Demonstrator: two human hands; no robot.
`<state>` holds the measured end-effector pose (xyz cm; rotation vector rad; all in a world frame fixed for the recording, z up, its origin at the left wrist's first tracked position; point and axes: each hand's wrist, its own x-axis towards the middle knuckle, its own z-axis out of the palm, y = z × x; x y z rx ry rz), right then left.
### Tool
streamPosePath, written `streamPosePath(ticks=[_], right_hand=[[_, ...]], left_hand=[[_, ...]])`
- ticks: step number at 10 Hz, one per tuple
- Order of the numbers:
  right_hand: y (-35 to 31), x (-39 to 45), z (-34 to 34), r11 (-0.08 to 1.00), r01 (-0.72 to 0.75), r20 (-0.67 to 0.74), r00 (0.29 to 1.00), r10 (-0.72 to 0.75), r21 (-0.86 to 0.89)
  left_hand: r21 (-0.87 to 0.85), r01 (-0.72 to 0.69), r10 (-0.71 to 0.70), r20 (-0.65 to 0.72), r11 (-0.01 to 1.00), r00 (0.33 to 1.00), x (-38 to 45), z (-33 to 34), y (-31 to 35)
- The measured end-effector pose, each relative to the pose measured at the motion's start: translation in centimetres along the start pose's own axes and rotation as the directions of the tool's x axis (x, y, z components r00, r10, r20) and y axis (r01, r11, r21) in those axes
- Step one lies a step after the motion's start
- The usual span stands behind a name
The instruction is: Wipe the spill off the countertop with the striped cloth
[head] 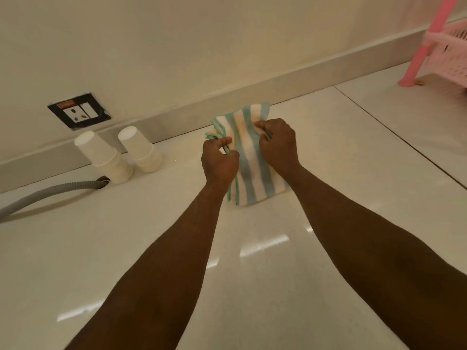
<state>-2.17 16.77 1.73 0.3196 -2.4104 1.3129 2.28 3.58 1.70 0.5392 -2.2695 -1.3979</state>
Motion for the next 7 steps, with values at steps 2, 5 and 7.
streamPosePath(ticks=[2,5,7], right_hand=[[4.3,2.5,3.4,0.899,-0.084,0.404,0.872,0.275,-0.431],[6.1,-1.9,6.3,0.835,0.203,0.554,0.821,0.139,-0.511],[4.2,-1.7,5.6,0.798,0.178,0.595,0.761,0.260,-0.575]], left_hand=[[0.593,-0.121,-0.097,0.324,0.796,0.941,4.1,2.1,-4.2],[0.684,-0.441,-0.025,0.557,0.581,0.830,1.2,2.5,-9.0],[0.648,-0.436,-0.018,0.570,0.624,0.821,1.4,1.0,-8.2]])
